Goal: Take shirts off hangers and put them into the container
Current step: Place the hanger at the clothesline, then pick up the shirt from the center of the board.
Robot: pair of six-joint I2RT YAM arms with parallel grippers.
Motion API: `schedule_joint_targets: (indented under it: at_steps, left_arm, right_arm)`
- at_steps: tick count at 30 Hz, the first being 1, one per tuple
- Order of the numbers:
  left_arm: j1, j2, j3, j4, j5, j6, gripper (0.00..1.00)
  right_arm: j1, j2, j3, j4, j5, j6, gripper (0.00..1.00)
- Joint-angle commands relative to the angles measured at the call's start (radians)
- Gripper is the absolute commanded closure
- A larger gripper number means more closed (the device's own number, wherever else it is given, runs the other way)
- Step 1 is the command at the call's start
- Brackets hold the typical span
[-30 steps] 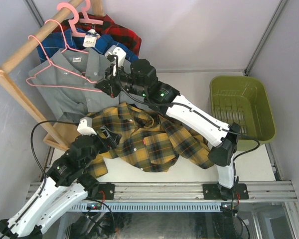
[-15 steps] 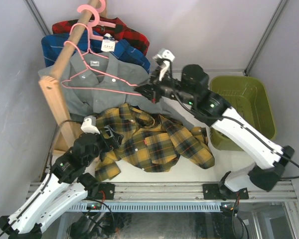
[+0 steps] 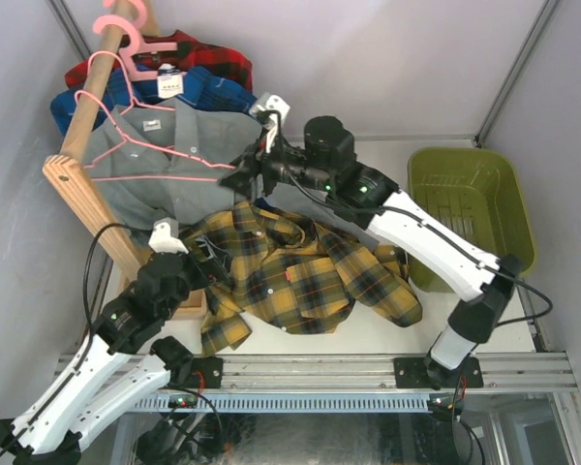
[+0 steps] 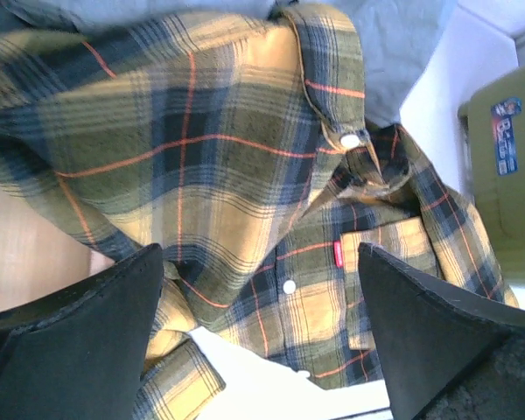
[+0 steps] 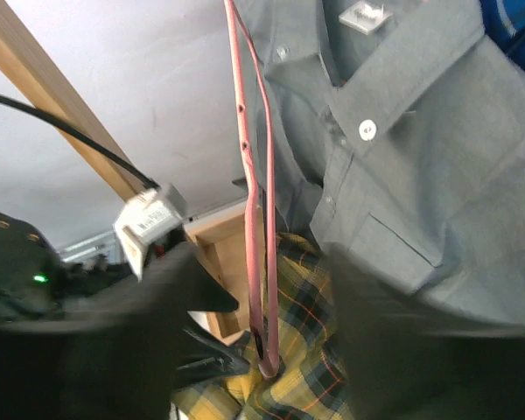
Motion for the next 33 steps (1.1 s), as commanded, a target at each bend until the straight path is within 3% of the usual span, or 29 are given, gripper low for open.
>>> schedule_joint_targets:
  at_steps: [1,5,6,10,15,20,23,26,33]
  left_arm:
    - [0.022,-0.014,0.075,-0.062,-0.134,0.027,0.06]
    - [0.079,-0.006,0.079,-0.102,-0.133,0.039,0.07]
    - [0.102,-0.003,0.079,-0.107,-0.117,0.045,0.07]
    - [0.225,0.000,0.067,-0.107,-0.054,0.088,0.07]
    - [0.363,-0.001,0.066,-0.116,0.013,0.147,0.08]
    - [0.410,0.012,0.094,-0.135,-0.028,0.210,0.07]
    - [0.451,0.020,0.097,-0.124,0.009,0.226,0.07]
    - [0.472,0.025,0.090,-0.117,0.035,0.224,0.05]
    - [0.470,-0.044,0.046,-0.008,0.295,0.219,0.03]
  right_arm:
    - [-0.001,0.098,0.145,-0.118,-0.080,0.028,0.26]
    - [-0.001,0.233,0.354,-0.261,-0.200,0.028,0.26]
    - [-0.001,0.262,0.415,-0.301,-0.204,0.074,0.02]
    - [-0.005,0.265,0.423,-0.347,-0.117,0.076,0.00]
    - [-0.021,0.093,0.211,-0.207,-0.070,0.058,0.00]
    - [-0.090,-0.080,-0.006,-0.117,0.025,0.102,0.00]
    - [-0.132,-0.206,-0.218,-0.049,0.084,0.128,0.00]
    - [-0.176,-0.286,-0.380,-0.078,0.203,0.136,0.00]
    - [-0.252,-0.268,-0.568,-0.247,0.211,0.232,0.00]
